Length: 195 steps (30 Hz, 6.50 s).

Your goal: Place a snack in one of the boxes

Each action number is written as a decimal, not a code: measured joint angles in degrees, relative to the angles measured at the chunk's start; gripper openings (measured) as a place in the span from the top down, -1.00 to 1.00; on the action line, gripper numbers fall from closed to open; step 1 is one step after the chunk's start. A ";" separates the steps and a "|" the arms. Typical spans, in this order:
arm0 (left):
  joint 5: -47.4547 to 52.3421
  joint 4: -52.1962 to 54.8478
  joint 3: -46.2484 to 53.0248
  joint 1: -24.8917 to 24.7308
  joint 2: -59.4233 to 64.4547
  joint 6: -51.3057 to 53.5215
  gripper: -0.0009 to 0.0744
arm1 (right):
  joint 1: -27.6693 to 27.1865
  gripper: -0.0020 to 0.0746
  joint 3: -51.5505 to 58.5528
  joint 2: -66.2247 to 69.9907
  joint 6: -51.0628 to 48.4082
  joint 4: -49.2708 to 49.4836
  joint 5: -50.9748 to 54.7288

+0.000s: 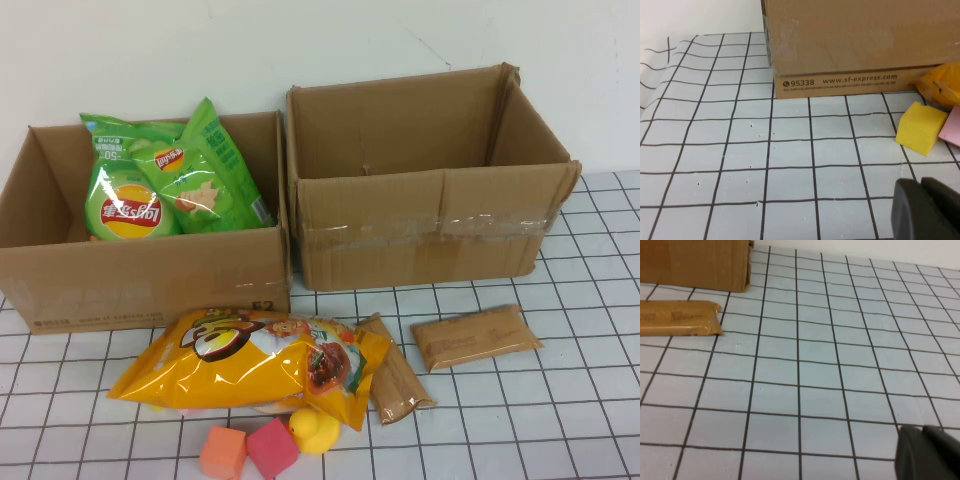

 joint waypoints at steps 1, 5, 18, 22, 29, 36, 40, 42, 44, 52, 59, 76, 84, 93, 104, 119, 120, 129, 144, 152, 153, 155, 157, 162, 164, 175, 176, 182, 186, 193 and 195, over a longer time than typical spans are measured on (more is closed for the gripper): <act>0.00 0.00 0.00 0.00 0.00 0.00 0.98 | 0.00 0.95 0.00 0.00 0.00 0.00 0.00; 0.00 0.00 0.00 0.00 0.00 0.00 0.98 | 0.00 0.95 0.00 0.00 0.00 0.00 0.00; 0.00 0.00 0.00 0.00 0.00 0.00 0.98 | 0.00 0.95 0.00 0.00 0.00 0.00 0.00; 0.00 0.00 0.00 0.00 0.00 0.00 0.98 | 0.00 0.95 0.00 0.00 0.00 0.00 0.00; 0.00 0.00 0.00 0.00 0.00 0.00 0.98 | 0.00 0.95 0.00 0.00 0.00 0.00 0.00; 0.00 0.00 0.00 0.00 0.00 0.00 0.98 | 0.00 0.95 0.00 0.00 0.00 0.00 0.00; 0.00 0.00 0.00 0.00 0.00 0.00 0.98 | 0.00 0.95 0.00 0.00 0.00 0.00 0.00; -0.13 0.00 0.00 0.00 0.00 0.00 0.98 | 0.00 0.95 0.00 0.00 0.00 0.00 0.00; -0.79 0.00 0.12 0.00 0.00 0.00 0.98 | 0.00 0.95 0.00 0.00 0.00 0.00 -0.57; -15.38 0.00 0.58 0.00 0.00 0.00 0.98 | 0.00 0.95 0.11 0.00 0.00 -1.26 -18.71; -34.29 0.00 0.58 0.00 0.00 0.11 0.98 | 0.00 0.95 0.11 0.00 0.00 -1.40 -44.95; -41.03 -0.12 -3.25 0.00 0.00 -11.19 0.98 | 0.00 0.95 -9.59 -0.24 0.25 2.47 -37.33; -4.75 -4.09 -19.20 0.00 5.81 -11.95 0.98 | 0.00 0.95 -27.20 4.15 -0.21 2.77 -6.17; 5.36 -7.41 -20.68 0.00 20.28 -12.59 0.98 | 0.00 0.95 -29.19 17.87 -14.51 14.28 12.98; 3.96 -34.79 -19.96 0.00 37.17 -5.23 0.83 | 0.00 0.95 -25.90 21.81 -27.86 24.35 11.77; 1.86 -93.12 -20.44 0.00 65.66 44.03 -0.57 | 0.00 0.95 -21.05 21.81 -28.27 24.48 9.51; 2.12 -93.64 -20.98 0.00 67.34 44.62 -0.57 | 0.00 0.95 -21.05 21.81 -28.27 24.48 9.51; 8.35 -94.23 -27.88 0.00 80.09 46.35 -0.57 | 0.00 0.95 -21.05 21.81 -28.27 24.48 9.35; 19.39 -94.37 -33.62 0.00 93.12 49.64 0.34 | 0.00 0.95 -21.05 21.81 -28.27 24.48 9.35; 23.49 -94.37 -33.62 0.00 93.21 51.17 0.73 | 0.00 0.95 -21.05 21.81 -28.27 24.48 9.35; 24.40 -94.37 -33.62 0.00 93.21 51.25 0.73 | 0.00 0.95 -21.05 21.81 -28.27 24.48 9.35; 25.70 -94.15 -33.62 0.00 93.21 51.39 0.73 | 0.00 0.95 -21.05 21.81 -28.36 24.48 9.35; 26.79 -94.07 -33.62 0.00 93.21 51.41 0.73 | 0.00 0.95 -21.05 21.81 -28.36 24.48 9.35; 31.42 -94.07 -33.62 0.00 93.21 52.73 0.73 | 0.00 0.95 -21.05 21.81 -28.40 24.48 9.25; 35.20 -94.02 -33.62 0.00 93.21 53.64 0.73 | 0.00 0.95 -21.05 21.81 -28.40 24.48 9.25; 44.55 -93.66 -33.71 0.00 93.21 55.26 0.73 | 0.00 0.95 -21.05 21.81 -28.40 24.48 9.06; 44.55 -93.53 -33.86 0.00 93.21 55.26 0.73 | 0.00 0.95 -21.05 21.81 -28.40 24.48 9.06; 44.55 -92.74 -38.50 0.00 89.72 53.10 0.73 | 0.00 0.95 -21.05 21.81 -28.40 24.48 8.93; 45.04 -92.38 -45.96 0.00 86.46 50.69 0.73 | 0.00 0.95 -21.05 21.81 -28.40 24.48 8.93; 44.92 -92.30 -61.65 0.00 85.18 46.09 0.73 | 0.00 0.95 -21.05 21.81 -28.40 24.48 8.93; 42.97 -92.25 -65.25 0.00 85.18 45.66 0.73 | 0.00 0.95 -21.05 21.81 -28.40 24.48 8.93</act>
